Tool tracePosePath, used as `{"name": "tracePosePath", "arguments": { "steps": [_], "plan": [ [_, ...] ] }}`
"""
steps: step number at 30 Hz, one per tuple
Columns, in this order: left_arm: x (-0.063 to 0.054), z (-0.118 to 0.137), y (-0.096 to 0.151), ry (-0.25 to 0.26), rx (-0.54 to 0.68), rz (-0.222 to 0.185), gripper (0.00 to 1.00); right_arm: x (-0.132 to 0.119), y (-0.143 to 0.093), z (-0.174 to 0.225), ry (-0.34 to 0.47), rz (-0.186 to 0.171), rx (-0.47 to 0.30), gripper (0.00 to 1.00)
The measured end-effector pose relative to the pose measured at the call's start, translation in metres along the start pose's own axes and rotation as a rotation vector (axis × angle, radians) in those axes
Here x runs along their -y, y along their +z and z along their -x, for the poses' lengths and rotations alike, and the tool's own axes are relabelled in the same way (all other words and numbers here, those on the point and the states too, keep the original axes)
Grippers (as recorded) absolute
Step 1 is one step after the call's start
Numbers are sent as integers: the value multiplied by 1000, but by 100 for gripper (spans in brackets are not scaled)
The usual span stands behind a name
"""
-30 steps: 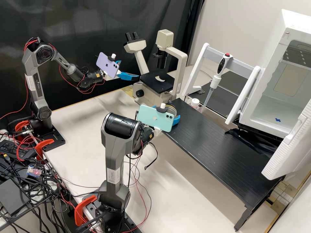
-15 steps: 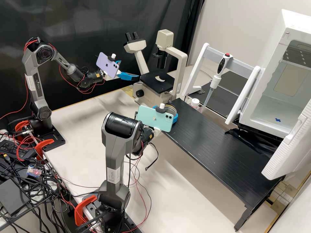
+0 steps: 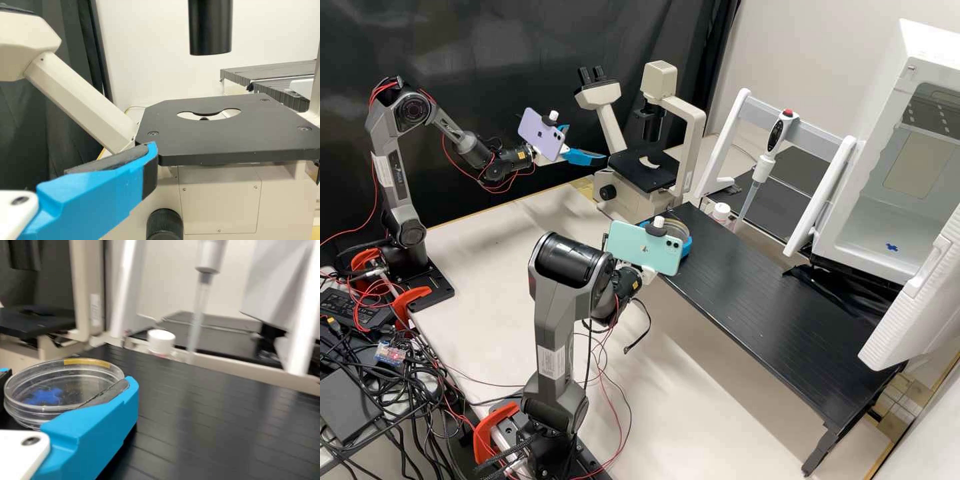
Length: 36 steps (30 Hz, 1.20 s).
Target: Move the petri dish to the incubator
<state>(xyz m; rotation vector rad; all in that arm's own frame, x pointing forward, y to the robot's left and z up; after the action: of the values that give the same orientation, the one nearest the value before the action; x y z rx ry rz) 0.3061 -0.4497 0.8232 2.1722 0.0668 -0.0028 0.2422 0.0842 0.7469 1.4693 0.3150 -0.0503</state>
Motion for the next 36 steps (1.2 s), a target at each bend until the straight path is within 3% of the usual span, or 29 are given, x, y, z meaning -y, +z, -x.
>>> {"name": "tracePosePath", "arguments": {
  "steps": [13,18,26,36],
  "plan": [
    [0,0,0,0,0,0,100,-79,61,25,231,-70,195,0],
    [0,0,0,0,0,0,100,-111,86,15,326,-65,261,0],
    [0,0,0,0,0,0,100,-150,118,-17,367,-68,359,0],
    [0,0,0,0,0,0,100,-204,134,-53,447,-58,410,0]
  ]
}}
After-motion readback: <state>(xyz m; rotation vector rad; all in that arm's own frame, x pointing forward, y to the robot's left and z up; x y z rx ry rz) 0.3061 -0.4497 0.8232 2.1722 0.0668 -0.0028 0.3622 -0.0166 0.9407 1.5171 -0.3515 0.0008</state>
